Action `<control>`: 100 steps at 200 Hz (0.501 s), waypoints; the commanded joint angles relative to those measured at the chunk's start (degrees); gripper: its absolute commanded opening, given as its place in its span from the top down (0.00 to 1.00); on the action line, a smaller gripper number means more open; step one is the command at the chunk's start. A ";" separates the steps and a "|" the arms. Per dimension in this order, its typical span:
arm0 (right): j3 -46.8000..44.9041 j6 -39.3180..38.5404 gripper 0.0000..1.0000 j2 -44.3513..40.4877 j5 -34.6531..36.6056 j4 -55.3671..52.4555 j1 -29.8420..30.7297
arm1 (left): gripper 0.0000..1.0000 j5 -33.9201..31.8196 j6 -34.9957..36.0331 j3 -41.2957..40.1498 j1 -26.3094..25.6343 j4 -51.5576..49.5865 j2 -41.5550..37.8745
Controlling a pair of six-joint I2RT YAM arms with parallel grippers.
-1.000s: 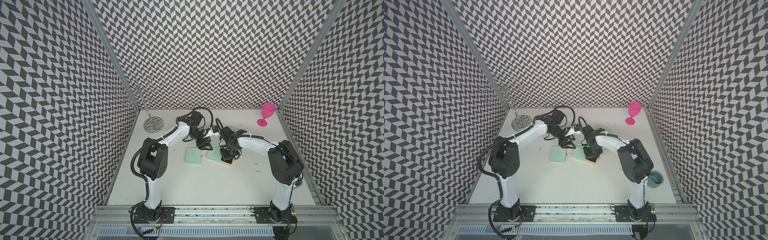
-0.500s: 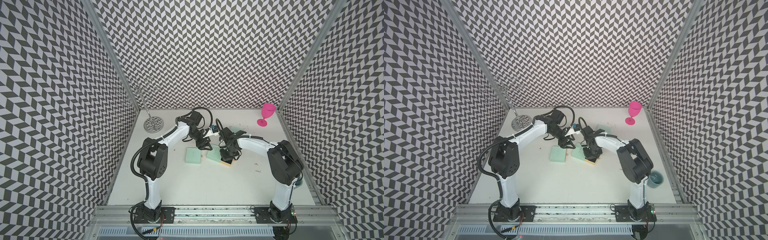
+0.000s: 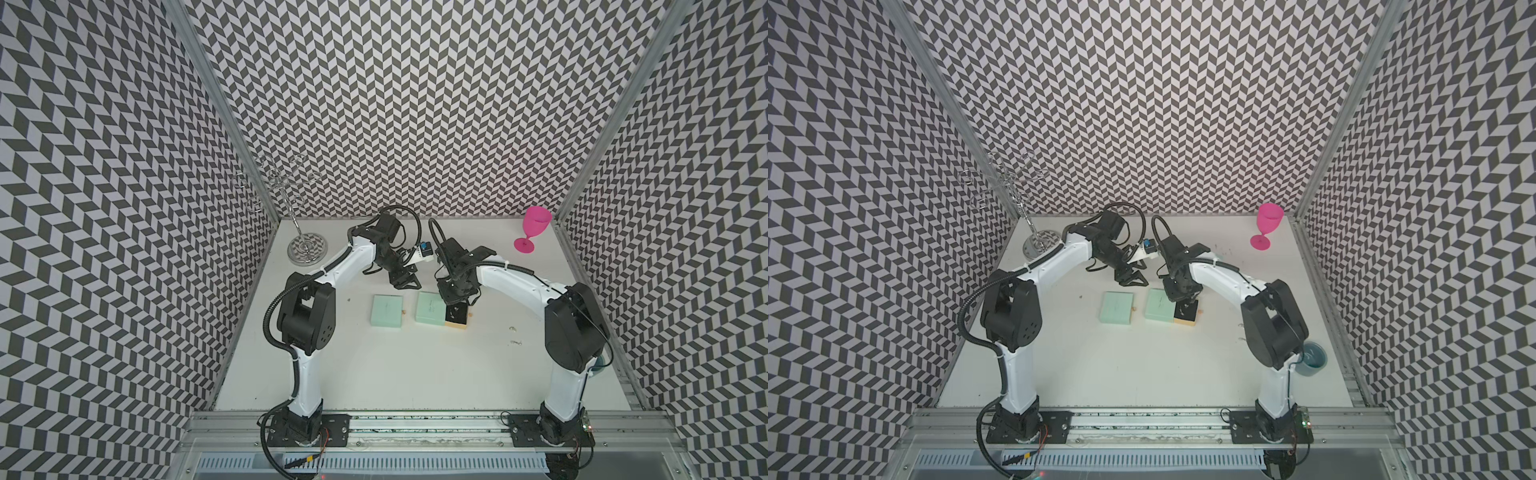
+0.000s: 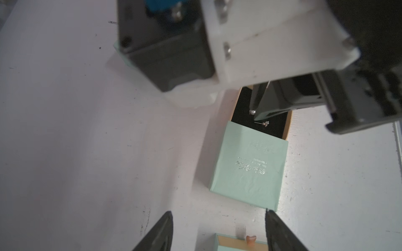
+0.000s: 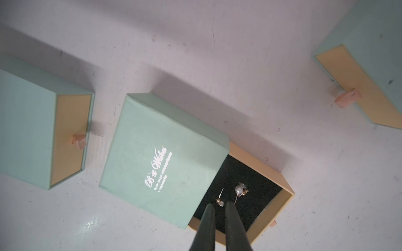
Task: Place the earrings into the drawer-style jewelry box
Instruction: Insert the earring into the inner lining, then close the drawer of the jewelry box.
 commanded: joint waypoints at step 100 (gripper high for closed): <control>-22.41 8.49 0.90 -17.89 -4.67 6.69 -7.58 | 0.41 -12.02 10.59 -7.37 -2.97 -0.30 0.39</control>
